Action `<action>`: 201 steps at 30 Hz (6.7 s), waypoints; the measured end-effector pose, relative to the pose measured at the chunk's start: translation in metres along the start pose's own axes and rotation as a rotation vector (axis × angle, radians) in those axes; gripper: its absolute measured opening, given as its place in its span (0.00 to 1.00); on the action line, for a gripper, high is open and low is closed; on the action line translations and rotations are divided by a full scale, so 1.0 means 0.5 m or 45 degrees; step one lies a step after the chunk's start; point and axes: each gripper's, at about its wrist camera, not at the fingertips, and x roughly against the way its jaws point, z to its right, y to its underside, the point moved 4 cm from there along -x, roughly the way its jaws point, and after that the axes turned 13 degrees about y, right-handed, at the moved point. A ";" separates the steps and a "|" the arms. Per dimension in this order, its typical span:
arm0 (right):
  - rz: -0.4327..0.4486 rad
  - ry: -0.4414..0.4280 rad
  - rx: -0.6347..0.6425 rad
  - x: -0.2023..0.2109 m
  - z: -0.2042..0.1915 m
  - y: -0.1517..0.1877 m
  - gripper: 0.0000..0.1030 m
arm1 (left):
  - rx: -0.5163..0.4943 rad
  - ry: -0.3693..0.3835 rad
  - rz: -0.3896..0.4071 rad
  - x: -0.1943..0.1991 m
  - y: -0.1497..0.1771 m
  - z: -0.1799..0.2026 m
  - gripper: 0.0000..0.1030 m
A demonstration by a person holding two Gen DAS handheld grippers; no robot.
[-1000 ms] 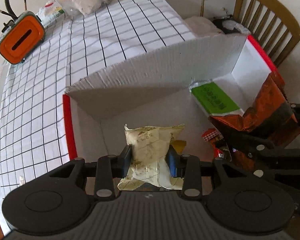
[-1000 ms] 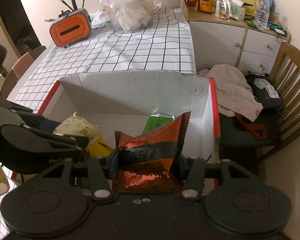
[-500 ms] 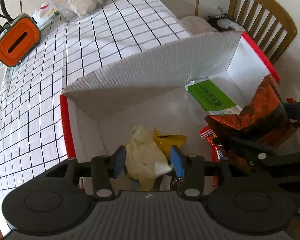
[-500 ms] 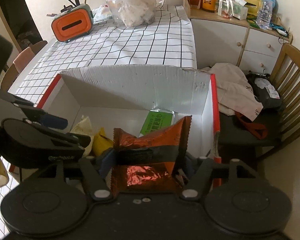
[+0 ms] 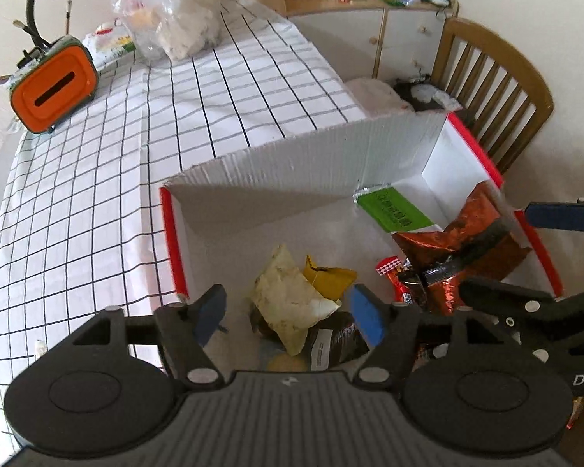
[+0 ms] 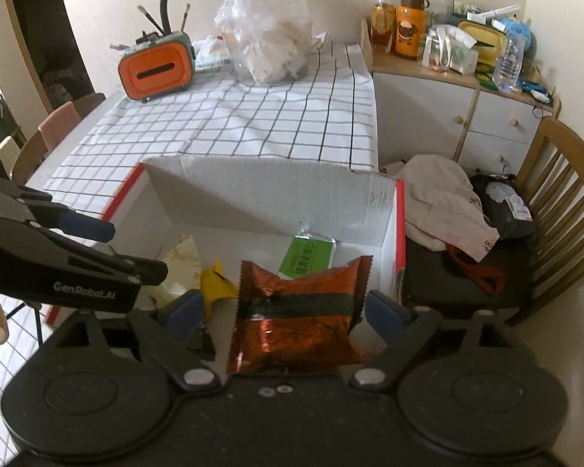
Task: Organize snacks
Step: 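Move both tools back toward the blue candy and clear pouch, then grasp the clear pouch with the right tool while the left tool grasps the blue candy, then carry the clear pouch and blue candy over the box with both tools, then open both tools to drop the pouch and candy into the box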
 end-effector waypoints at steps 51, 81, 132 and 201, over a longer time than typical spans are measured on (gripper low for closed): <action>0.003 -0.240 0.129 0.039 -0.585 -0.006 1.00 | 0.139 -0.167 0.221 0.272 0.365 -0.531 0.83; -0.272 -0.083 0.151 -0.181 -0.874 -0.009 0.83 | 0.152 -0.173 0.137 0.185 0.477 -0.683 0.83; -0.188 -0.201 0.103 -0.088 -0.780 0.008 0.38 | 0.262 -0.044 0.106 0.181 0.431 -0.651 0.12; -0.164 -0.044 0.102 -0.124 -0.074 -0.079 0.21 | -0.028 -0.054 -0.019 -0.049 0.021 0.001 0.12</action>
